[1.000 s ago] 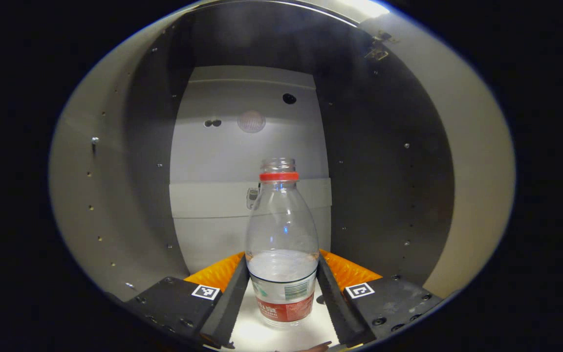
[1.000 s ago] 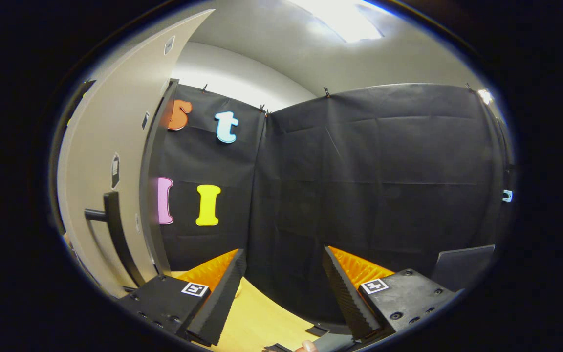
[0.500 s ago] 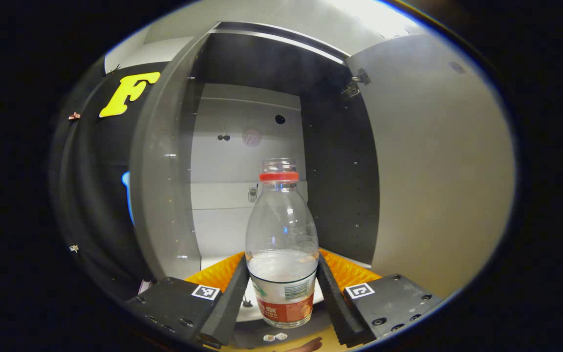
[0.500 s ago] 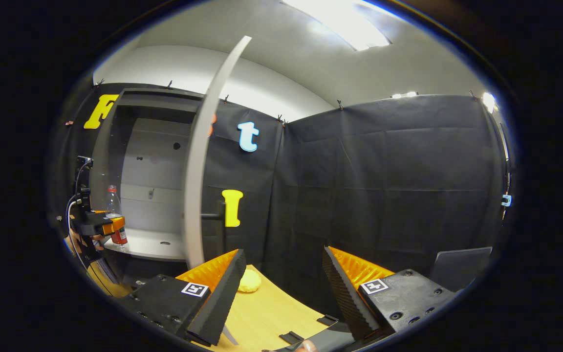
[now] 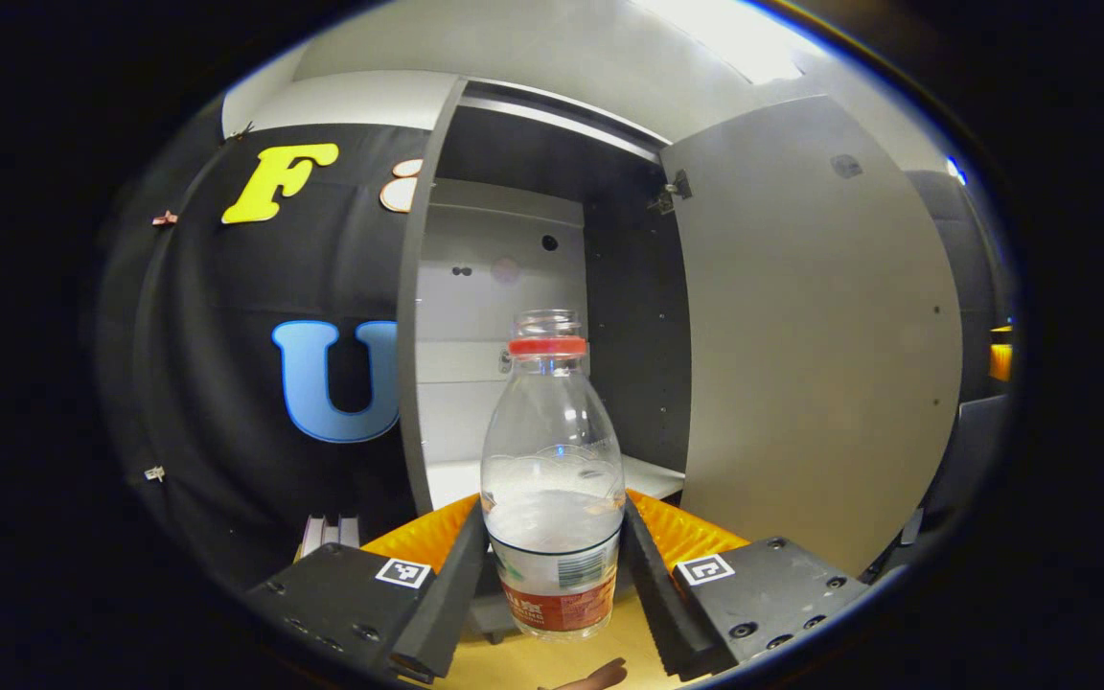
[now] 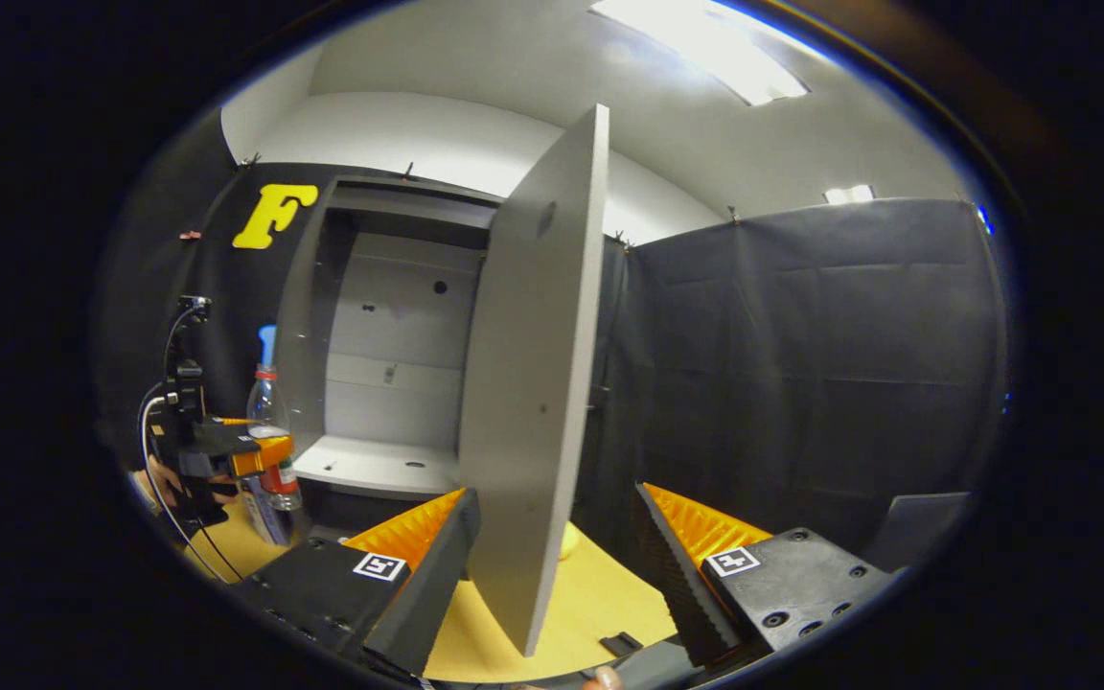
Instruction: Open the cabinet door with the right hand, grasp the bottle in the cabinet with the left hand and place it on the coaster, then close the cabinet door with the right hand.
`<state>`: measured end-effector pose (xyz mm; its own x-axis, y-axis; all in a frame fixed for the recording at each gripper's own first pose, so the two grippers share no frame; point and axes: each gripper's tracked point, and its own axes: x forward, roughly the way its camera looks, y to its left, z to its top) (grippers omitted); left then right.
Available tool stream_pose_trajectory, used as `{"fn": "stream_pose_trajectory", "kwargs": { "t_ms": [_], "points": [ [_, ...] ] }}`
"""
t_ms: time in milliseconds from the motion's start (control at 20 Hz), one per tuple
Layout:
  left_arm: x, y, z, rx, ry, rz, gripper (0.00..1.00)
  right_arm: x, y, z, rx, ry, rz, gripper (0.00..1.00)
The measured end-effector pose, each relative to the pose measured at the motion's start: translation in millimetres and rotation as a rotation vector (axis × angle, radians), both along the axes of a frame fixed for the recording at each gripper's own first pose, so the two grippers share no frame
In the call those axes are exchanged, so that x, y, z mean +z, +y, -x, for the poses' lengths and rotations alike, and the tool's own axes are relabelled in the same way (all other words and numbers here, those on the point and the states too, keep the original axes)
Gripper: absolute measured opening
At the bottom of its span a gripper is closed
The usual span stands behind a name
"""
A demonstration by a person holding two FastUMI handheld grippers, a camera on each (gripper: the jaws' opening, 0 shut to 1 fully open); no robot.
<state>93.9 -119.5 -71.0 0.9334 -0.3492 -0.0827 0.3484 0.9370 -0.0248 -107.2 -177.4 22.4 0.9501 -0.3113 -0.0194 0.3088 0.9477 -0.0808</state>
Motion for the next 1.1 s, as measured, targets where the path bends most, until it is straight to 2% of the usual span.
{"fn": "stream_pose_trajectory", "kwargs": {
  "t_ms": [150,400,550,700,900,1100],
  "points": [
    [-12.5,19.1,27.3,0.059,0.009,-0.002,0.80,-3.7,24.6,-18.2,0.141,-0.007,-0.035,0.97],
    [-60.5,43.7,70.4,0.223,0.051,-0.011,0.78,-30.3,64.7,-50.5,0.381,-0.014,-0.191,0.98],
    [-102.0,49.4,95.8,0.291,0.061,-0.018,0.77,-57.9,85.8,-70.0,0.486,-0.014,-0.191,0.97],
    [-144.7,56.6,113.9,0.355,0.062,-0.071,0.78,-100.4,87.4,-72.8,0.508,0.021,-0.116,0.98],
    [-200.2,50.0,117.4,0.336,0.075,-0.077,0.78,-153.4,103.0,-75.8,0.520,0.110,-0.093,0.98],
    [-249.6,47.4,109.6,0.312,0.081,-0.068,0.78,-184.2,93.8,-76.0,0.467,0.165,-0.015,0.98]
  ]
}}
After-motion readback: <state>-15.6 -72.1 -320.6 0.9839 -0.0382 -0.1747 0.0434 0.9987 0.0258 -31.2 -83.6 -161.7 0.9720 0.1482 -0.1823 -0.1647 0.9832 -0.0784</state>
